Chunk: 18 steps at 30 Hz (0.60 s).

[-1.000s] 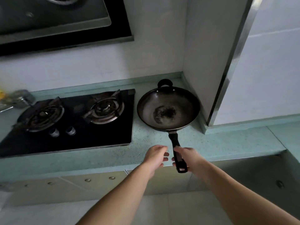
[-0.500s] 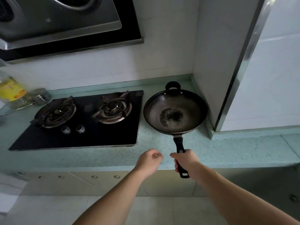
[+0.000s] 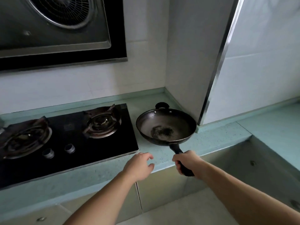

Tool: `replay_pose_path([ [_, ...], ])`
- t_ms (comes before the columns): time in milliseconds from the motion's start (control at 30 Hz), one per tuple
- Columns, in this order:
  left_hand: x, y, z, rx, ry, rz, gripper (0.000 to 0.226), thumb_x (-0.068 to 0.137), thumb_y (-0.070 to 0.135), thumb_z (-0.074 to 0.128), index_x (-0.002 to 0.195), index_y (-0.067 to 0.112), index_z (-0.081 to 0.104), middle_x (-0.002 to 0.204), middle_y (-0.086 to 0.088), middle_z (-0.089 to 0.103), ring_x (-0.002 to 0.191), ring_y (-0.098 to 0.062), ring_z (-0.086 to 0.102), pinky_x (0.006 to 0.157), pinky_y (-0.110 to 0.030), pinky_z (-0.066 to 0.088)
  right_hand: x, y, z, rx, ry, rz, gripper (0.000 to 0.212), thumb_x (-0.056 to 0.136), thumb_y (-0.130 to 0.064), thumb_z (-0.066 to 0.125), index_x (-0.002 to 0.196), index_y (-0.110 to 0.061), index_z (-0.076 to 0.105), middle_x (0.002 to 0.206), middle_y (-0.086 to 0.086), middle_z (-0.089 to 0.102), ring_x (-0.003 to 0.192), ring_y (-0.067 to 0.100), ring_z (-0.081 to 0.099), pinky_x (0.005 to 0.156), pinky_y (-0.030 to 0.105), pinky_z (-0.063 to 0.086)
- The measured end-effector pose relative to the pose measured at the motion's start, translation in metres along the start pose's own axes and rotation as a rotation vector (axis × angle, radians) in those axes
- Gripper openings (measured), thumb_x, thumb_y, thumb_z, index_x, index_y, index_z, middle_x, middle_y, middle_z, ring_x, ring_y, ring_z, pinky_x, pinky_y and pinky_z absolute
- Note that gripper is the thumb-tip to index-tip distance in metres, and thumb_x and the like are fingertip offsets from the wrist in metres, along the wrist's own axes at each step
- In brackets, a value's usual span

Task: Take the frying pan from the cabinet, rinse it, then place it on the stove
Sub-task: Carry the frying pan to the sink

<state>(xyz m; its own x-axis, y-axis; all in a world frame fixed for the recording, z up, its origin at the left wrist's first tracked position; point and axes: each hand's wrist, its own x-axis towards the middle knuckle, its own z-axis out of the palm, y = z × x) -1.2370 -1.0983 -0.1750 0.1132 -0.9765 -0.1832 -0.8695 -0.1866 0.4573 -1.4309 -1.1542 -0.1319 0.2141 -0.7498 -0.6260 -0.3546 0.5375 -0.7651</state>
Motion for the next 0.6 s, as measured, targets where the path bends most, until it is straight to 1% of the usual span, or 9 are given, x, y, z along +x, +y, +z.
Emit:
replay_pose_path([
  [67, -0.015, -0.015, -0.002, 0.007, -0.027, 0.021, 0.035, 0.088, 0.038, 0.056, 0.122, 0.028, 0.057, 0.126, 0.003, 0.057, 0.114, -0.017, 0.055, 0.095, -0.031, 0.045, -0.023, 0.013, 0.011, 0.000, 0.028, 0.000, 0.016, 0.079, -0.002, 0.059, 0.066, -0.006, 0.052, 0.050, 0.009, 0.051, 0.040, 0.020, 0.047, 0.053, 0.031, 0.042],
  [133, -0.027, -0.025, -0.003, 0.026, -0.046, 0.039, 0.035, 0.088, 0.037, 0.056, 0.121, 0.028, 0.058, 0.126, 0.003, 0.058, 0.114, -0.017, 0.056, 0.095, -0.029, 0.045, -0.047, 0.026, 0.018, 0.029, 0.060, -0.017, 0.015, 0.079, -0.001, 0.059, 0.067, -0.006, 0.051, 0.049, 0.008, 0.049, 0.038, 0.019, 0.045, 0.048, 0.028, 0.040],
  [267, -0.050, -0.023, -0.004, 0.055, -0.065, 0.099, 0.034, 0.087, 0.036, 0.055, 0.120, 0.028, 0.059, 0.124, 0.003, 0.060, 0.112, -0.017, 0.057, 0.094, -0.030, 0.047, -0.093, 0.052, 0.019, 0.008, 0.146, -0.045, 0.023, 0.079, -0.002, 0.060, 0.060, -0.008, 0.048, 0.045, 0.007, 0.047, 0.033, 0.018, 0.042, 0.041, 0.021, 0.034],
  [367, -0.071, -0.010, 0.001, 0.080, -0.082, 0.147, 0.035, 0.087, 0.036, 0.052, 0.121, 0.029, 0.059, 0.124, 0.004, 0.059, 0.109, -0.018, 0.058, 0.090, -0.028, 0.047, -0.127, 0.073, 0.011, 0.023, 0.194, -0.054, 0.019, 0.073, -0.003, 0.057, 0.058, -0.009, 0.048, 0.048, 0.008, 0.046, 0.037, 0.019, 0.041, 0.044, 0.025, 0.033],
  [433, -0.092, 0.006, 0.007, 0.097, -0.094, 0.181, 0.035, 0.087, 0.036, 0.053, 0.120, 0.030, 0.059, 0.124, 0.004, 0.058, 0.108, -0.018, 0.058, 0.089, -0.028, 0.048, -0.154, 0.090, 0.002, 0.028, 0.233, -0.062, 0.019, 0.072, -0.004, 0.056, 0.057, -0.010, 0.047, 0.050, 0.009, 0.045, 0.038, 0.019, 0.040, 0.045, 0.025, 0.032],
  [500, -0.111, 0.022, 0.014, 0.113, -0.109, 0.214, 0.035, 0.087, 0.037, 0.053, 0.121, 0.030, 0.059, 0.125, 0.005, 0.059, 0.109, -0.017, 0.057, 0.091, -0.029, 0.048, -0.180, 0.105, -0.008, 0.062, 0.255, -0.068, 0.021, 0.075, -0.003, 0.055, 0.057, -0.009, 0.046, 0.047, 0.007, 0.044, 0.035, 0.017, 0.039, 0.043, 0.021, 0.032],
  [600, -0.151, 0.056, 0.031, 0.160, -0.129, 0.285, 0.036, 0.087, 0.037, 0.051, 0.122, 0.031, 0.058, 0.125, 0.006, 0.057, 0.108, -0.017, 0.057, 0.092, -0.030, 0.048, -0.239, 0.138, -0.027, 0.121, 0.290, -0.060, 0.025, 0.081, 0.000, 0.053, 0.059, -0.008, 0.045, 0.041, 0.002, 0.043, 0.028, 0.014, 0.038, 0.036, 0.014, 0.033],
])
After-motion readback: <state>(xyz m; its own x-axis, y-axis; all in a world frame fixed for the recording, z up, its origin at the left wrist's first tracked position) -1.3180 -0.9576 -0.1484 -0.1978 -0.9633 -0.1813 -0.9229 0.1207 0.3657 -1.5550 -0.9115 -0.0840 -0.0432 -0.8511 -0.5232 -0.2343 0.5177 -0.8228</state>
